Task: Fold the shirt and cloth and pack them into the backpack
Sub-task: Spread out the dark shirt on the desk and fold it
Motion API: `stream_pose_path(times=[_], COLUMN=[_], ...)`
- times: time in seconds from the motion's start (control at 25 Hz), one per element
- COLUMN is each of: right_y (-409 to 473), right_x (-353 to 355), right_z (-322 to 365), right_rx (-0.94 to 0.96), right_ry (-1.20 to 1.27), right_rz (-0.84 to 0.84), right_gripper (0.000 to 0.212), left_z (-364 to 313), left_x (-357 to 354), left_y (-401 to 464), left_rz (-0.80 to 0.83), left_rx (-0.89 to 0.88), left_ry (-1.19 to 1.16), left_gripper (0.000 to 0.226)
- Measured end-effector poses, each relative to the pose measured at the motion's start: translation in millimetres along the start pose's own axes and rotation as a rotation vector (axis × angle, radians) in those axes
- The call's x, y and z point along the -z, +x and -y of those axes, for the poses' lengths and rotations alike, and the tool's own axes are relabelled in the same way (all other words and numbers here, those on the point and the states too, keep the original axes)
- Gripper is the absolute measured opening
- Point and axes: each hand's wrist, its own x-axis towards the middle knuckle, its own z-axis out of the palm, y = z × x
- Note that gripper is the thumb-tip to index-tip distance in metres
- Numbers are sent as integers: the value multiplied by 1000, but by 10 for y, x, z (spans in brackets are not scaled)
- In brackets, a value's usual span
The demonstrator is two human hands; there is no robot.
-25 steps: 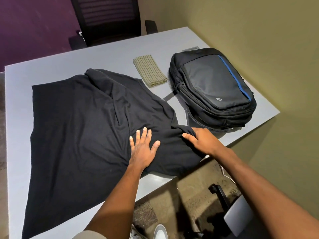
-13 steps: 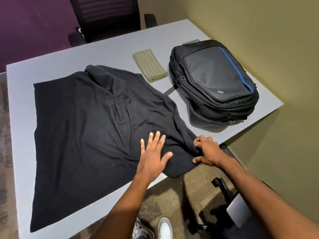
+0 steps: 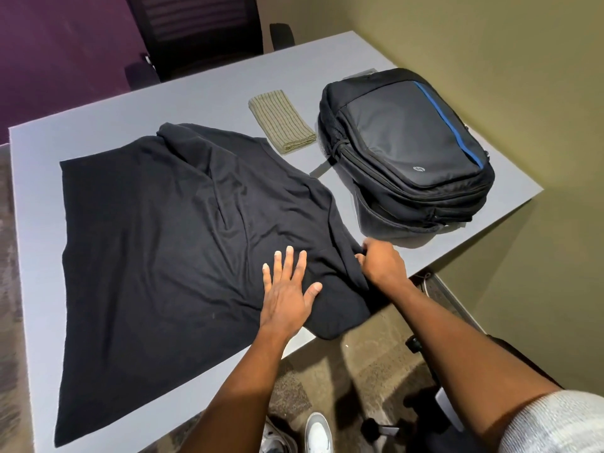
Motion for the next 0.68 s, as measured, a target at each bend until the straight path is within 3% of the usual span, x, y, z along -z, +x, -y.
stream_pose_path(times=[0.24,0.4,0.56,0.68], right_y=[-320,-674,-1008,-1108], right_x=[451,627,478,346], right_z=[-157,-298,-466,-547], right_rx=[-34,-90,-304,-422], right_ry=[89,303,433,335], right_rz=[-269,-447,-456,-406], right_gripper=[10,16,22,30], left_z=[5,-1,-9,-18], left_x=[9,8,16,37], left_y=[24,33,28,38], left_rz=[-28,-45,-27,-4], left_rx=[27,39,44,45], left_ry=[-143,-145,-131,-140], left_gripper=[79,80,77,72])
